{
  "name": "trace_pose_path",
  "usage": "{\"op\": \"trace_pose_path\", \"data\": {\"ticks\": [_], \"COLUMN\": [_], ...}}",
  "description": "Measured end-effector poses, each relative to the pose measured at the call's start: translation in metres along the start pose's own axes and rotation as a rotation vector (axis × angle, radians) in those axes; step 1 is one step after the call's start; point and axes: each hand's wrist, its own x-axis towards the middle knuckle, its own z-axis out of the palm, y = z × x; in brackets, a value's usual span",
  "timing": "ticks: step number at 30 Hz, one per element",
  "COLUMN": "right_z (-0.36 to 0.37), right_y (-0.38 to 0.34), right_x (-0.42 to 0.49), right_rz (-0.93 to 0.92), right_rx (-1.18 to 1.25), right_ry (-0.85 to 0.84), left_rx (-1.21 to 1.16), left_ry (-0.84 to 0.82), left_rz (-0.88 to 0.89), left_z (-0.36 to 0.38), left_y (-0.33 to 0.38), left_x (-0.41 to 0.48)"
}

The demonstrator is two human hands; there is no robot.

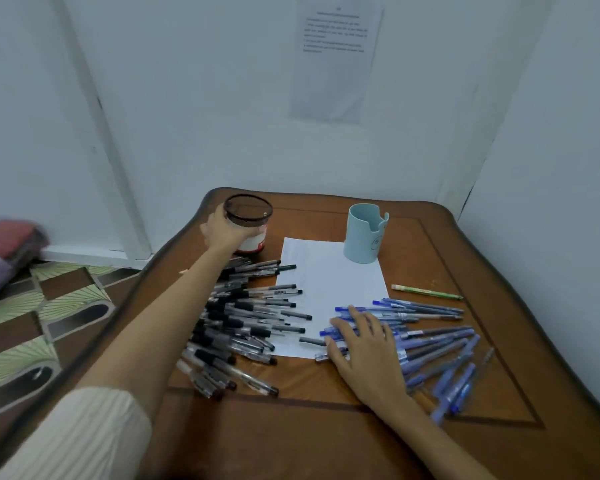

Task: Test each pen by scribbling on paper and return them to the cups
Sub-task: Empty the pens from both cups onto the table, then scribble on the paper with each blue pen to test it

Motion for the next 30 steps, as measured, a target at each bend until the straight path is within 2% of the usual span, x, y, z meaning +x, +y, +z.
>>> {"op": "trace_pose_path", "data": {"ticks": [7, 11, 12, 14, 16, 18, 21, 25, 28, 30], "right_z": [0.008, 0.006, 0.005, 0.001, -0.004, -0.008, -0.01, -0.009, -0.008, -0.007], "right_y": [0.002, 0.002, 0.003, 0.003, 0.001, -0.006, -0.018, -0.008, 0.013, 0.03], "right_x": [0.003, 0.001, 0.001, 0.003, 0.003, 0.004, 0.001, 0.004, 0.01, 0.014], "right_rz": [-0.031, -0.024, -0.025, -0.031, -0.039, -0.049, -0.109, -0.107, -0.106, -0.085], "right_rx": [0.003, 0.024, 0.051, 0.127, 0.16, 0.15, 0.152, 0.175, 0.213, 0.218], "right_ry": [0.1, 0.067, 0.059, 0.056, 0.058, 0.054, 0.029, -0.165, -0.127, -0.098], "left_rx": [-0.202, -0.065, 0.007, 0.125, 0.199, 0.37, 0.471, 0.565, 0.587, 0.609], "left_ry": [-0.002, 0.042, 0.071, 0.051, -0.173, -0.4, -0.464, -0.461, -0.474, -0.41], "left_rz": [-0.121, -0.152, -0.097, 0.128, 0.41, 0.6, 0.668, 0.78, 0.861, 0.914], "left_z": [0.032, 0.029, 0.03, 0.032, 0.036, 0.04, 0.045, 0.044, 0.032, 0.025], "left_y": [-0.01, 0.001, 0.003, 0.004, 0.001, -0.002, -0.007, -0.016, -0.021, -0.027], "left_x": [0.011, -0.029, -0.048, -0.087, -0.121, -0.144, -0.161, -0.167, -0.165, -0.16]}}
